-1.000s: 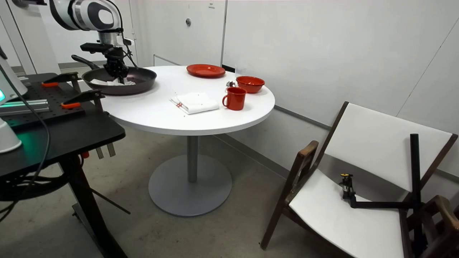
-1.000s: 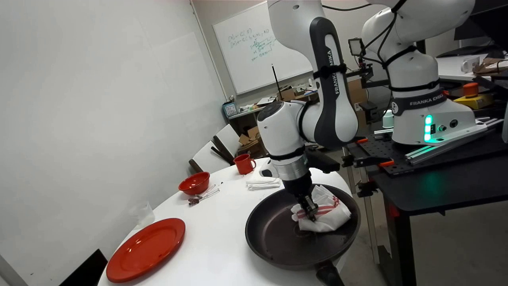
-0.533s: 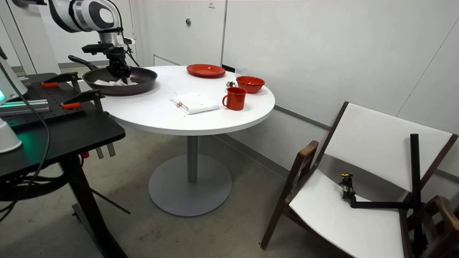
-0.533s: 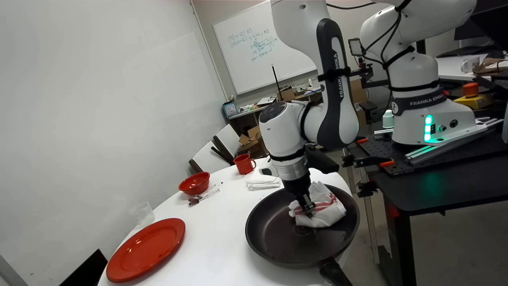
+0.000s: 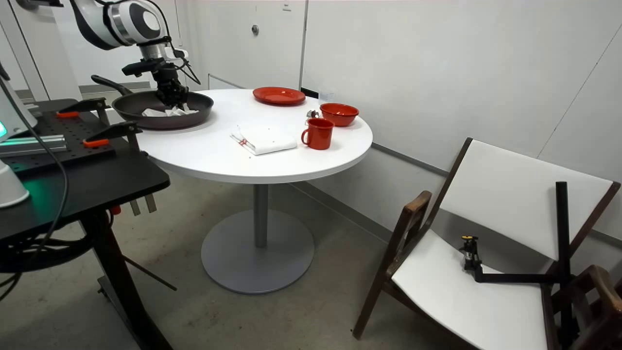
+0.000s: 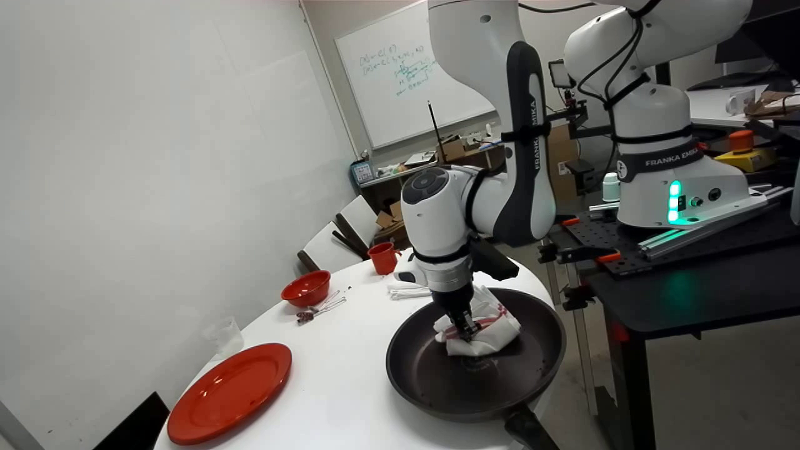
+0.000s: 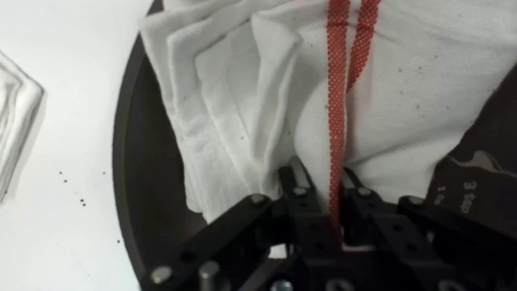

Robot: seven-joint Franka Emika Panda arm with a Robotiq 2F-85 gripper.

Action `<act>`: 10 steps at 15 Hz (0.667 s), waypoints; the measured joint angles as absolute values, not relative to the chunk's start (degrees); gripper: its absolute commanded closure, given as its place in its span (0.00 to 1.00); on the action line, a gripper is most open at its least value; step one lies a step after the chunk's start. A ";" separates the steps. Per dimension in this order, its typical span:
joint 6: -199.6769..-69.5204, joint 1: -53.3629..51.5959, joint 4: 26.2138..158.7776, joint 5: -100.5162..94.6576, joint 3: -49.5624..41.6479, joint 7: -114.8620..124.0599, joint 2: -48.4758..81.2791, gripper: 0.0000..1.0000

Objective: Pick up the white and red towel on the left and use it to wipe the black pan

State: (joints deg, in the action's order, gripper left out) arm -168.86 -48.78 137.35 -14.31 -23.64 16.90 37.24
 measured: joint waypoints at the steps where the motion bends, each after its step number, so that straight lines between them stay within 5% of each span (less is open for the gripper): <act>1: -168.85 -49.15 136.28 -14.81 -24.16 16.72 37.90 0.95; 10: -170.74 -47.08 128.10 -16.25 -24.07 11.55 42.20 0.95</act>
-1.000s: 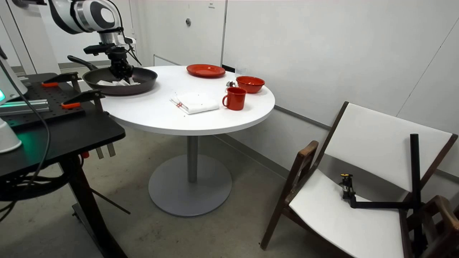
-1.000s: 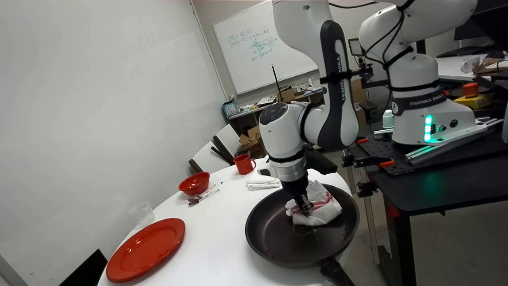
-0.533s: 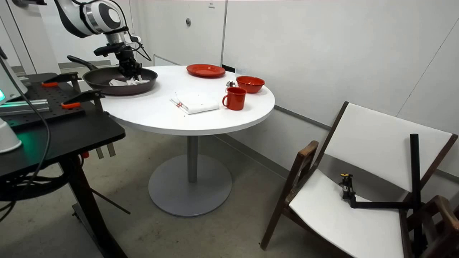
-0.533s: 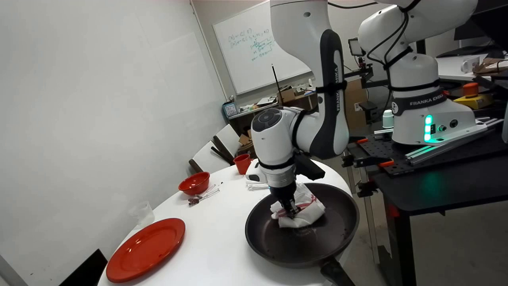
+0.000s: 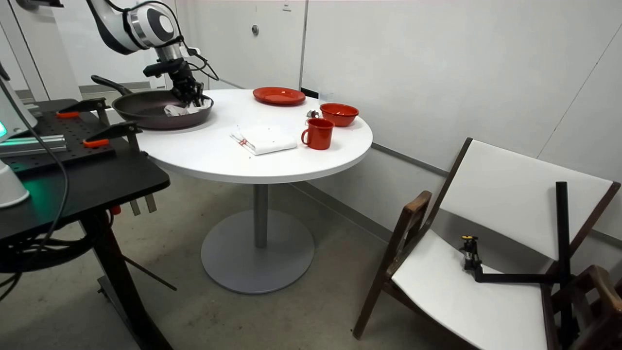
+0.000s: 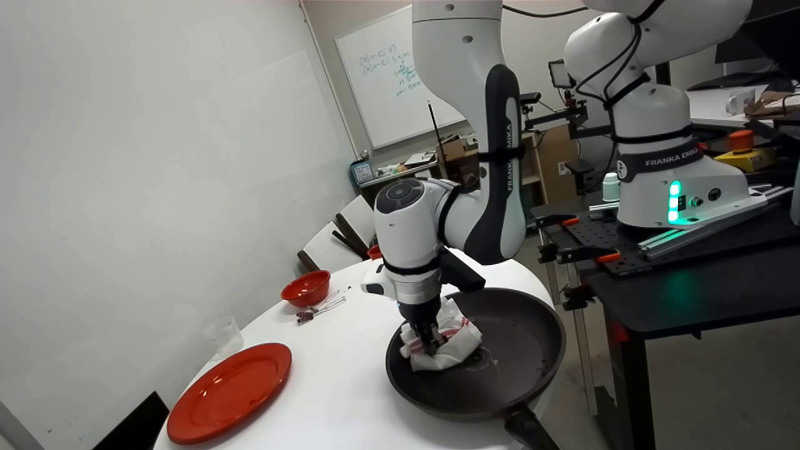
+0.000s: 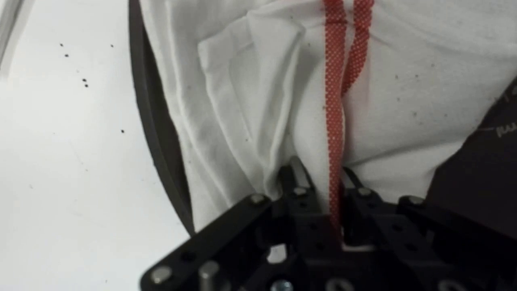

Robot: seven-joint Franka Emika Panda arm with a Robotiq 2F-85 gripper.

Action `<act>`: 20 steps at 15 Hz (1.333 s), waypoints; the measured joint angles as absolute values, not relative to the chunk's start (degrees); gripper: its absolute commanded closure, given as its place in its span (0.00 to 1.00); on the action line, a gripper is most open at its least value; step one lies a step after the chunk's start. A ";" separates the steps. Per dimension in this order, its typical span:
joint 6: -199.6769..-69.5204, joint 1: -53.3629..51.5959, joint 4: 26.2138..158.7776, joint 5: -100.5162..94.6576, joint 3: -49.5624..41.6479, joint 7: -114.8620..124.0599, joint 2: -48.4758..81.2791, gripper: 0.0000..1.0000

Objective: Pick up the white and red towel on the left and use it to wipe the black pan

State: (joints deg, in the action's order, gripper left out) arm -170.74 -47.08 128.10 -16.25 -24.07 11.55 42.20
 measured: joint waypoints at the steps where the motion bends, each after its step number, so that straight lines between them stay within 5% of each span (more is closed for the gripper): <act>1: -171.18 -46.51 128.02 -16.25 -23.68 10.95 42.24 0.95; 20: -193.23 -51.83 145.31 0.68 -19.50 9.58 38.52 0.95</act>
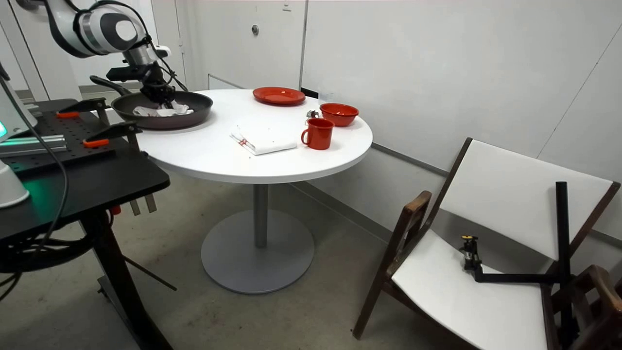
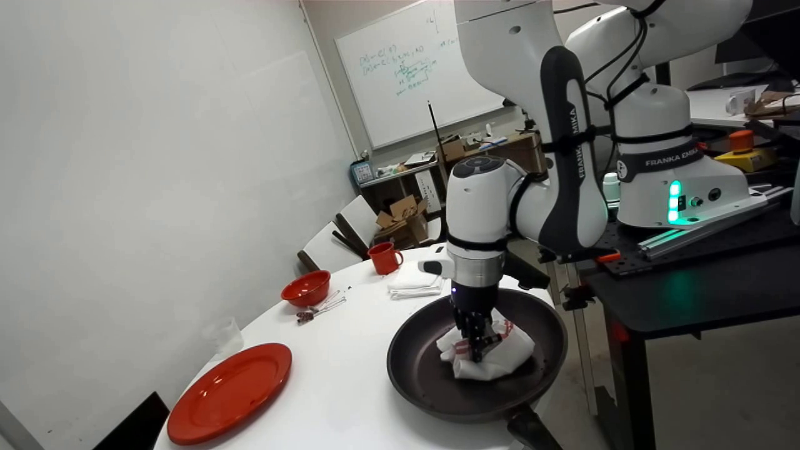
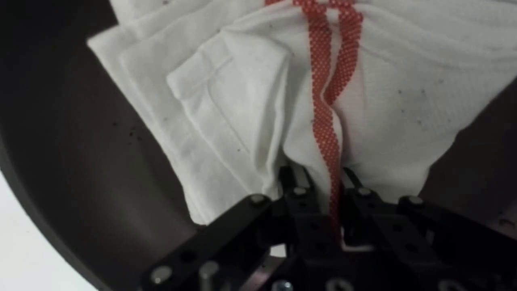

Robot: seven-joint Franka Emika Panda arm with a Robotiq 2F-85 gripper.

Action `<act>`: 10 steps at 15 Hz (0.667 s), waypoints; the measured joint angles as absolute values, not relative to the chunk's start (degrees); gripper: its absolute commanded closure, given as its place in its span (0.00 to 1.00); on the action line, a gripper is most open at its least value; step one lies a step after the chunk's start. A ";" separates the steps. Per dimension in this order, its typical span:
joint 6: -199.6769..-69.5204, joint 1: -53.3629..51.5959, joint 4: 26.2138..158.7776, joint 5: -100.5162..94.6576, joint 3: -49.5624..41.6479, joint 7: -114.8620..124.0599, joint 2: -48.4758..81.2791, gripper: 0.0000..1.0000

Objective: Pick up the white and red towel on the left and use it to wipe the black pan

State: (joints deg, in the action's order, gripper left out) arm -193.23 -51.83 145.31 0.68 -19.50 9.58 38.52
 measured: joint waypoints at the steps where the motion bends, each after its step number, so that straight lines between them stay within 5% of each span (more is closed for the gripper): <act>1: -194.34 -51.82 146.25 2.45 -18.65 9.36 38.33 0.95; 10: -197.72 -47.36 149.39 9.41 -11.78 6.39 36.88 0.95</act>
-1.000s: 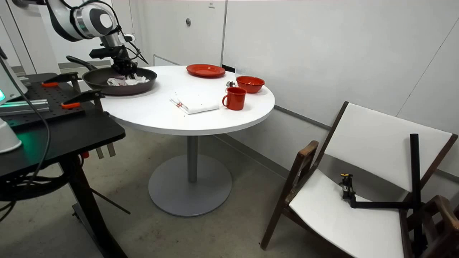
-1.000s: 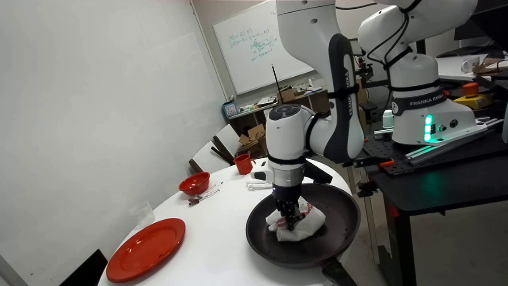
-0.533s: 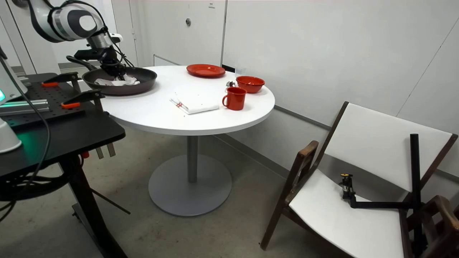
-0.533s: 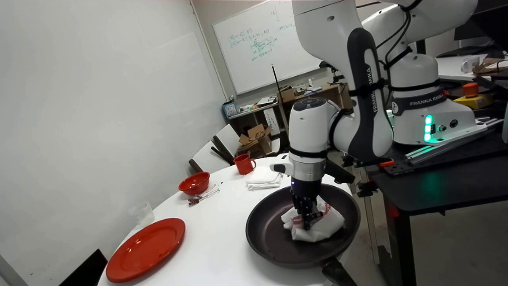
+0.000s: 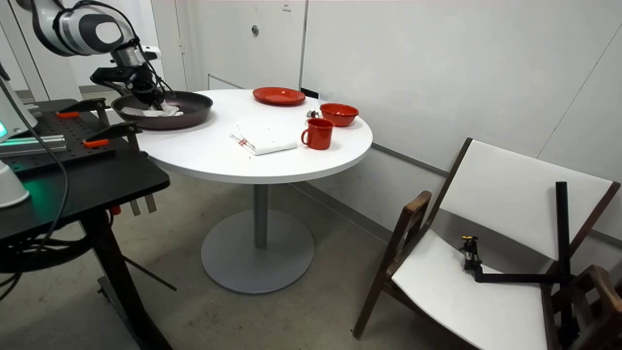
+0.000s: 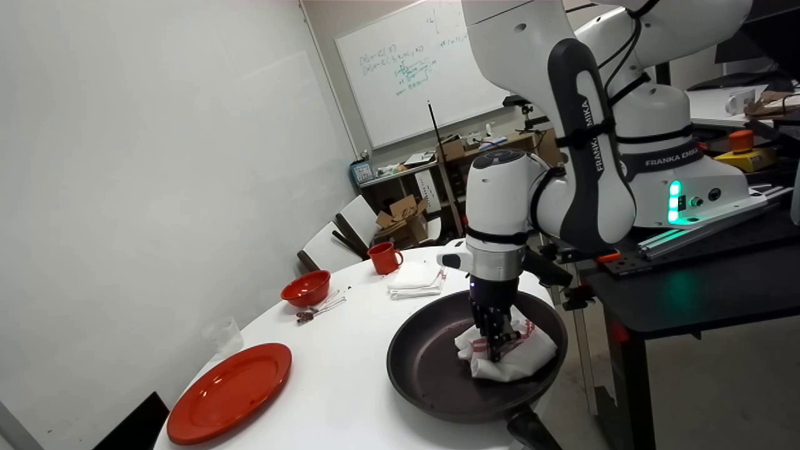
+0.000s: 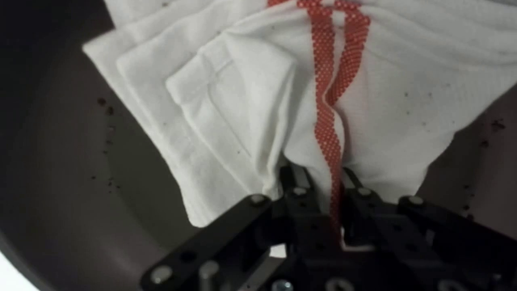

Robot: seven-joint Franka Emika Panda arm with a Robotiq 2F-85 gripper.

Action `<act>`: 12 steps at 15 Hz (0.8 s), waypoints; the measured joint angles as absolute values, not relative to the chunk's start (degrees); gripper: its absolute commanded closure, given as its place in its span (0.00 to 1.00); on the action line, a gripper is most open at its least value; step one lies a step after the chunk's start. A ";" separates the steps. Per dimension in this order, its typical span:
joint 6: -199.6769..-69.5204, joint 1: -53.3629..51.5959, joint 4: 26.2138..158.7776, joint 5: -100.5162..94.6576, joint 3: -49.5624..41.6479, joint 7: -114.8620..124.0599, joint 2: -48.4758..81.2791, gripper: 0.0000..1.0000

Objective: Pick up the white and red towel on the left and use it to wipe the black pan

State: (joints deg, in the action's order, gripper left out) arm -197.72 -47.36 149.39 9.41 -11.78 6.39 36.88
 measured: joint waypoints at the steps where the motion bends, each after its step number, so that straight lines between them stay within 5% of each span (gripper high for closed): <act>1: -197.40 -46.31 149.26 9.36 -11.14 5.39 36.69 0.95; 12: -179.87 -40.32 138.45 2.15 -12.10 -1.20 36.34 0.95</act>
